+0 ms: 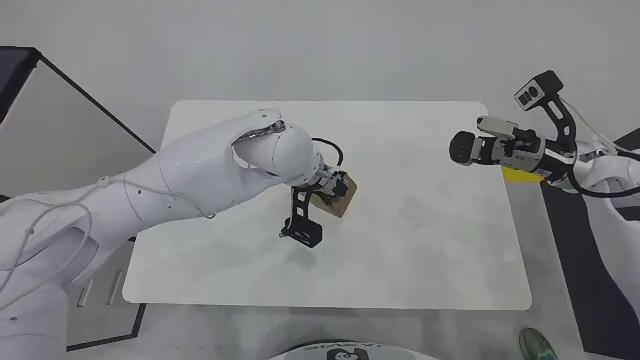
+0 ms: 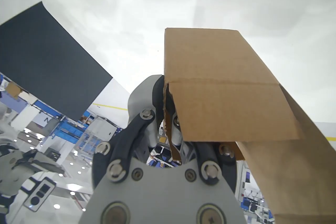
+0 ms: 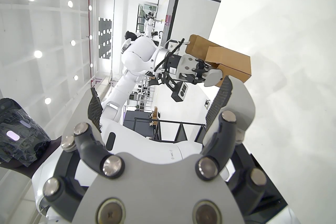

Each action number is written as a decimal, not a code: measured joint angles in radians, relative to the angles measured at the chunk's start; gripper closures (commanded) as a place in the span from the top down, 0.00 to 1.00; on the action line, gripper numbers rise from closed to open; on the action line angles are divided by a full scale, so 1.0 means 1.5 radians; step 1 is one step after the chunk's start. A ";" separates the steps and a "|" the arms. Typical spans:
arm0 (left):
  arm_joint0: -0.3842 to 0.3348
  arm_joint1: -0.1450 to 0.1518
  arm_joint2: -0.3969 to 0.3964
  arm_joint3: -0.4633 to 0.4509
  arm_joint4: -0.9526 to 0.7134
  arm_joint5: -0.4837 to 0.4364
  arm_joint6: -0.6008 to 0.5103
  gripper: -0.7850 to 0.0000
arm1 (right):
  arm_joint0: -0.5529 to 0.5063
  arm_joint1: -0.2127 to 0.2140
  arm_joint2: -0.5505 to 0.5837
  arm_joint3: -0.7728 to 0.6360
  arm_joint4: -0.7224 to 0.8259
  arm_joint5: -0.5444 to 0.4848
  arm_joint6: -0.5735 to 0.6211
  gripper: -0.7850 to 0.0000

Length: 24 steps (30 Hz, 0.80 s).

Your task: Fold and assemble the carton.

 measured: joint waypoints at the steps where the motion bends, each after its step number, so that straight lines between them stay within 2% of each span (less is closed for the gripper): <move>1: 0.004 -0.003 0.000 0.002 0.000 -0.008 -0.005 0.00 | 0.000 0.000 0.000 0.000 0.000 0.000 0.000 1.00; 11: 0.017 -0.042 0.000 0.046 0.000 -0.043 -0.021 0.00 | 0.000 0.000 0.000 0.000 0.000 0.000 0.000 1.00; 17: 0.036 -0.063 0.000 0.082 0.000 -0.030 -0.019 0.00 | 0.000 0.000 0.000 0.000 0.000 0.000 0.000 1.00; 24: 0.039 -0.067 0.000 0.088 0.000 -0.021 -0.007 0.00 | 0.000 0.000 0.000 0.000 0.000 0.000 0.000 1.00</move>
